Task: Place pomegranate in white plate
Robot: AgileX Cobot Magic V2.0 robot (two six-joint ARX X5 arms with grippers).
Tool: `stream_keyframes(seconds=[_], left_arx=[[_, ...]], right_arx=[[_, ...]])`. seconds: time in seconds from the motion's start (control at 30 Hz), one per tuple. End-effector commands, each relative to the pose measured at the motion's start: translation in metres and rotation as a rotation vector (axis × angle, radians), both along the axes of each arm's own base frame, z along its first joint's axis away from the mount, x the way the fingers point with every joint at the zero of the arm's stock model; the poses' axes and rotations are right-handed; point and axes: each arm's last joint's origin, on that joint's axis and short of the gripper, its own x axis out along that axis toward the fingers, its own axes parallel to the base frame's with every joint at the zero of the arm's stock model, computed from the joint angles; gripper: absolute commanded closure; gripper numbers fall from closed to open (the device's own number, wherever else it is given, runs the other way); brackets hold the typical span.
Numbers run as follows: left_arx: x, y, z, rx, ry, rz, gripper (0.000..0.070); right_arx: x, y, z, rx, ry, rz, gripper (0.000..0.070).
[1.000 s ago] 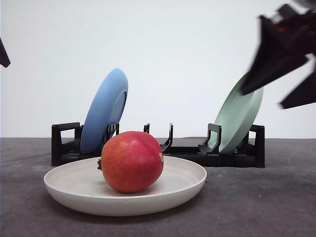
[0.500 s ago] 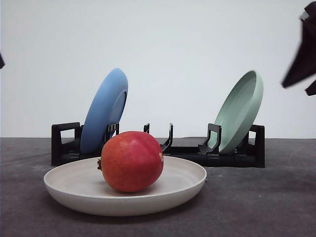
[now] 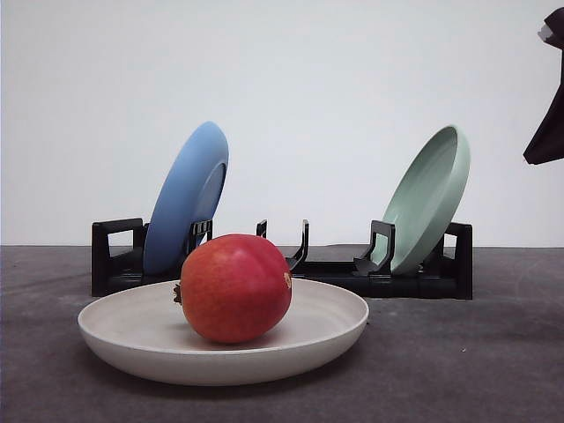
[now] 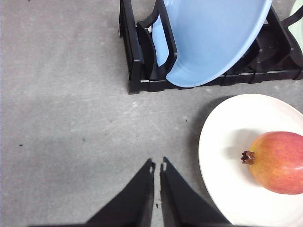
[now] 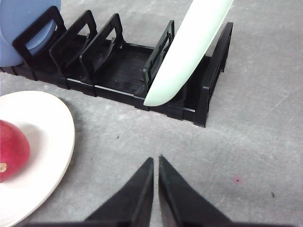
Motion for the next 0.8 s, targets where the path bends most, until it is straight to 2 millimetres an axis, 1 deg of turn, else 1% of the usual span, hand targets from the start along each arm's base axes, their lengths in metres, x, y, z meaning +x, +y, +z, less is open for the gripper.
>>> stream_keyframes(seconds=[0.0, 0.1, 0.2, 0.3, 0.43, 0.57, 0.77], left_arx=[[0.001, 0.0, 0.005, -0.012, -0.018, 0.004, 0.07], [0.002, 0.002, 0.001, -0.01, -0.014, 0.021, 0.07], [0.0, 0.009, -0.008, 0.005, -0.037, 0.046, 0.07], [-0.004, 0.018, -0.02, -0.012, -0.114, 0.098, 0.07], [-0.012, 0.028, -0.034, -0.006, -0.263, 0.143, 0.07], [-0.023, 0.035, -0.053, 0.018, -0.395, 0.169, 0.07], [-0.042, 0.042, -0.092, 0.051, -0.462, 0.205, 0.07]], right_arx=[[0.001, 0.0, 0.002, -0.004, -0.016, 0.003, 0.069], [0.001, 0.0, 0.002, -0.004, -0.016, 0.003, 0.069], [0.001, 0.0, 0.002, -0.005, -0.016, 0.003, 0.069], [0.001, 0.0, 0.002, -0.004, -0.016, 0.003, 0.069], [0.001, 0.0, 0.002, -0.005, -0.016, 0.003, 0.069], [0.001, 0.0, 0.002, -0.004, -0.016, 0.003, 0.069], [0.001, 0.0, 0.002, -0.004, -0.016, 0.003, 0.069]])
